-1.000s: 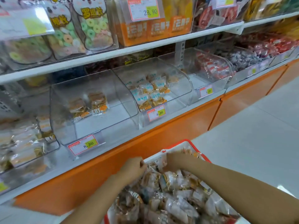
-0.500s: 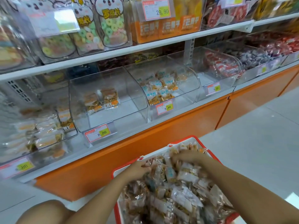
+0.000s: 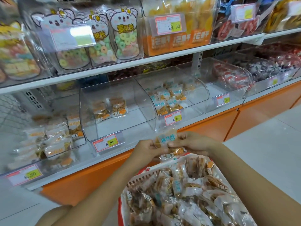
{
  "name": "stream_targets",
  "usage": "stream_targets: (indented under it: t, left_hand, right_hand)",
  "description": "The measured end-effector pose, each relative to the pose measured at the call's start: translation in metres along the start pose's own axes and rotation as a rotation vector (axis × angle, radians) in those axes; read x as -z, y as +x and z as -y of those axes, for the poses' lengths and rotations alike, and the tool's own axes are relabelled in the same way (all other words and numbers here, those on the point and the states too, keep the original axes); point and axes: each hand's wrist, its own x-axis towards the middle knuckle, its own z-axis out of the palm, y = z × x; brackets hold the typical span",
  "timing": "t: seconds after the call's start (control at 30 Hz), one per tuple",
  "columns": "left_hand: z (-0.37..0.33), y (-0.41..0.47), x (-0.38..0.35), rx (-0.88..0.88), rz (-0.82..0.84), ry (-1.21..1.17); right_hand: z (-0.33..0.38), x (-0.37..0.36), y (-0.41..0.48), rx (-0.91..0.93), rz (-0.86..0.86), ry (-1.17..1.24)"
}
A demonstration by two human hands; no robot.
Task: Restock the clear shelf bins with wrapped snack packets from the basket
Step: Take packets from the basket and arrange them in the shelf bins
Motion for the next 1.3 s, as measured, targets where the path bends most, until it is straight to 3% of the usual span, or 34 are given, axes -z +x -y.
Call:
stream_targets:
  t: [0.17,0.33,0.43,0.5,0.63,0.87,1.07,1.2,1.3]
  left_hand:
    - [-0.037,0.01,0.012,-0.22,-0.108,0.134]
    - [-0.081,0.043,0.031,-0.419,-0.242,0.511]
    - [-0.103,0.07,0.033,-0.527,-0.212,0.788]
    - [-0.113,0.095,0.029,-0.521,-0.13,0.935]
    - [-0.119,0.142,0.013,-0.367,0.15,1.202]
    - [-0.114,0.193,-0.007,-0.195,0.366,1.288]
    - [-0.1,0.222,-0.028,-0.088,0.507,1.45]
    - [-0.095,0.224,-0.034,-0.064,0.466,1.379]
    - [-0.092,0.223,-0.039,-0.095,0.377,1.328]
  right_hand:
    - [0.035,0.002,-0.003,0.16,-0.311,-0.103]
    - [0.078,0.04,-0.005,0.351,-0.705,-0.058]
    - [0.103,0.072,0.01,0.313,-0.974,-0.279]
    - [0.11,0.095,0.033,0.173,-1.074,-0.532]
    - [0.108,0.124,0.085,-0.158,-1.101,-0.848]
    - [0.097,0.147,0.142,-0.29,-0.921,-1.051]
    - [0.088,0.158,0.158,-0.262,-0.786,-1.15]
    - [0.078,0.161,0.161,-0.125,-1.005,-1.219]
    - [0.073,0.168,0.167,-0.01,-1.045,-1.207]
